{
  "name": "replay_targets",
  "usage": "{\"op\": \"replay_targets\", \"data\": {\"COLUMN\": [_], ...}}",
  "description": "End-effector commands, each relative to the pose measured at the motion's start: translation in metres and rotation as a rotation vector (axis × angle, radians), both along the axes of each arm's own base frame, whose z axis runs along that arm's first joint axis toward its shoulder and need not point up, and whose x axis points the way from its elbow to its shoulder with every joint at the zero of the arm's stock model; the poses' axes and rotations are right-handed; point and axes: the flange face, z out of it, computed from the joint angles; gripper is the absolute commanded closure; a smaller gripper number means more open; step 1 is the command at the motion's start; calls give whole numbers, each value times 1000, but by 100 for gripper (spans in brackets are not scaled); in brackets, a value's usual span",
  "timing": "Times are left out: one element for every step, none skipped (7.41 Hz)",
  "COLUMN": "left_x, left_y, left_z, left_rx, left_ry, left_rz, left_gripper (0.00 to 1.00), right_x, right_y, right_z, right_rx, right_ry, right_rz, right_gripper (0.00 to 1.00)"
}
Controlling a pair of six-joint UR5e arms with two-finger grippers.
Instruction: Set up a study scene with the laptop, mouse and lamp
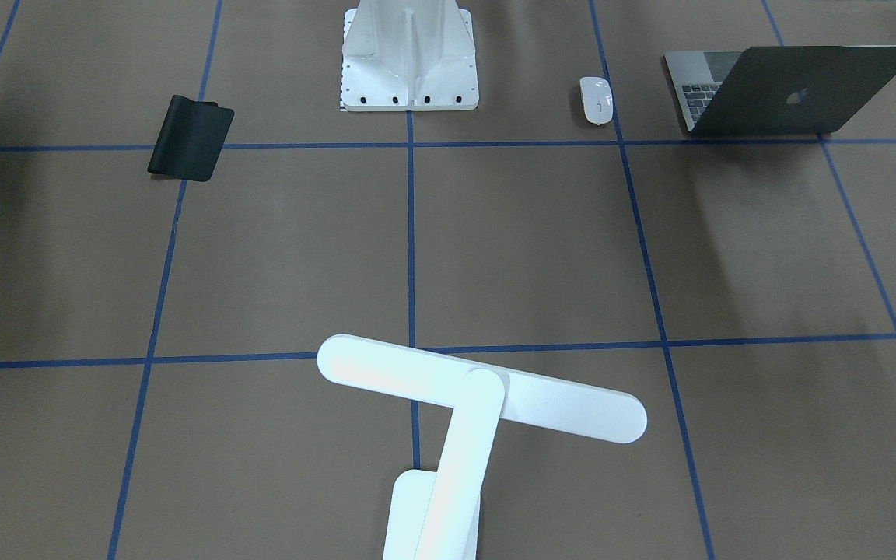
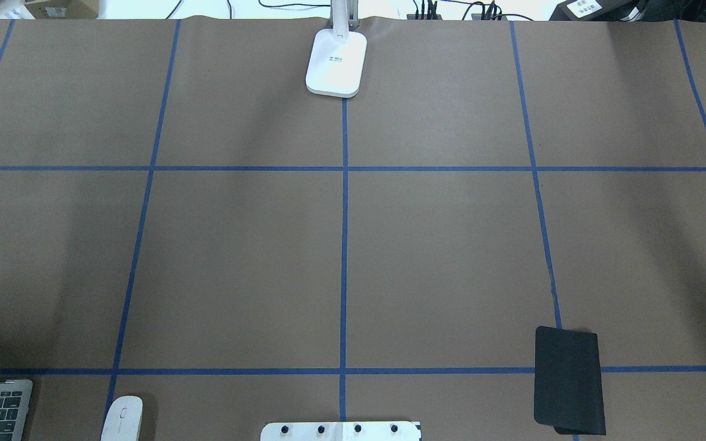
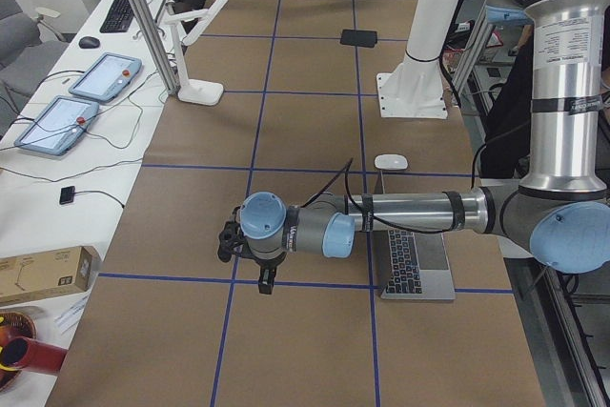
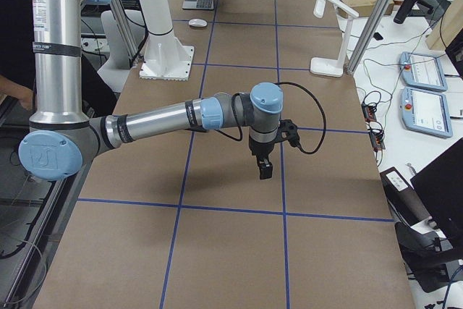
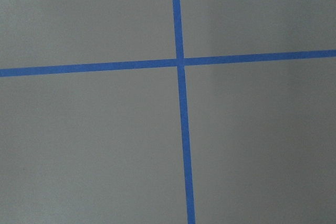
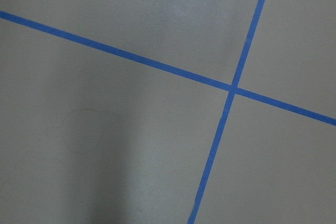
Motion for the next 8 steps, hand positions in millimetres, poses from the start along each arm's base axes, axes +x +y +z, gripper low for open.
{"op": "replay_targets", "data": {"left_x": [18, 19, 18, 28, 42, 58, 60, 65], "left_y": [28, 48, 79, 96, 102, 106, 114, 118], "left_z": [-51, -94, -113, -124, -140, -150, -144, -149], "left_rx": [14, 0, 4, 19, 49, 99, 159, 181], "left_ry": [11, 5, 4, 5, 6, 8, 9, 17], "left_rz": [41, 49, 56, 89, 131, 202, 280, 309], "left_gripper": [0, 0, 0, 0, 0, 0, 0, 0], "right_x": [-5, -13, -21, -38, -57, -74, -84, -83], "right_y": [28, 37, 43, 46, 49, 52, 53, 57], "right_z": [-8, -6, 0, 0, -1, -4, -8, -4], "right_rx": [-12, -30, -50, -72, -82, -75, -66, -69], "right_ry": [-54, -87, -89, -92, -89, -89, -91, -89], "right_rz": [-7, -24, -42, -61, -97, -142, -165, -169], "right_gripper": [0, 0, 0, 0, 0, 0, 0, 0]}}
